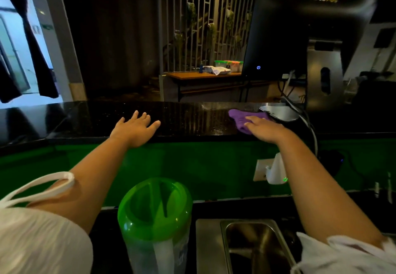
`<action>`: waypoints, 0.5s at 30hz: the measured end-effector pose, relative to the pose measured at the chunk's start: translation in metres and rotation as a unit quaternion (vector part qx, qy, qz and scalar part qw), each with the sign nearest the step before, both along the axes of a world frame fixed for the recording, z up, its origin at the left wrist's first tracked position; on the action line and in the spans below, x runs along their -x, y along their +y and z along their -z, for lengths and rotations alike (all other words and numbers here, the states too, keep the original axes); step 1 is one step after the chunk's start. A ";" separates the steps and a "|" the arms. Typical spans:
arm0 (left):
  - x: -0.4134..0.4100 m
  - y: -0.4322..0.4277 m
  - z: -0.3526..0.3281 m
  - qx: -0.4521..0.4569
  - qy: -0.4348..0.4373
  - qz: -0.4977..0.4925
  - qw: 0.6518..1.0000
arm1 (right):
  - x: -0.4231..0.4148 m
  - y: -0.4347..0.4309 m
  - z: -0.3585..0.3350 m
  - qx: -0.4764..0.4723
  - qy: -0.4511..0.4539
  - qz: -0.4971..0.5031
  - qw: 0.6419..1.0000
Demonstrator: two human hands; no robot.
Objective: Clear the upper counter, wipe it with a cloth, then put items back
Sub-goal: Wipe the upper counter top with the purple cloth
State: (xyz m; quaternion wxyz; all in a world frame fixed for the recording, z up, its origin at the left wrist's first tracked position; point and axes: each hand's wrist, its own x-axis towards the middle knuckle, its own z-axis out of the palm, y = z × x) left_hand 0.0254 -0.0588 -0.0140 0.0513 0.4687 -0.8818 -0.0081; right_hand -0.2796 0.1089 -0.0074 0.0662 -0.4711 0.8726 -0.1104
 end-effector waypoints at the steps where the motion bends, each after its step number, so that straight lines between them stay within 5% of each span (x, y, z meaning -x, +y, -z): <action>1: 0.000 -0.001 0.000 -0.005 0.002 -0.001 1.000 | 0.006 -0.003 -0.002 -0.004 -0.015 0.010 1.000; 10: 0.001 0.001 0.000 -0.008 0.032 -0.008 0.999 | 0.019 -0.048 -0.016 -0.028 -0.088 0.031 0.995; 15: 0.001 0.005 -0.002 -0.006 0.023 -0.012 1.000 | 0.011 -0.026 -0.007 -0.036 -0.024 0.006 0.999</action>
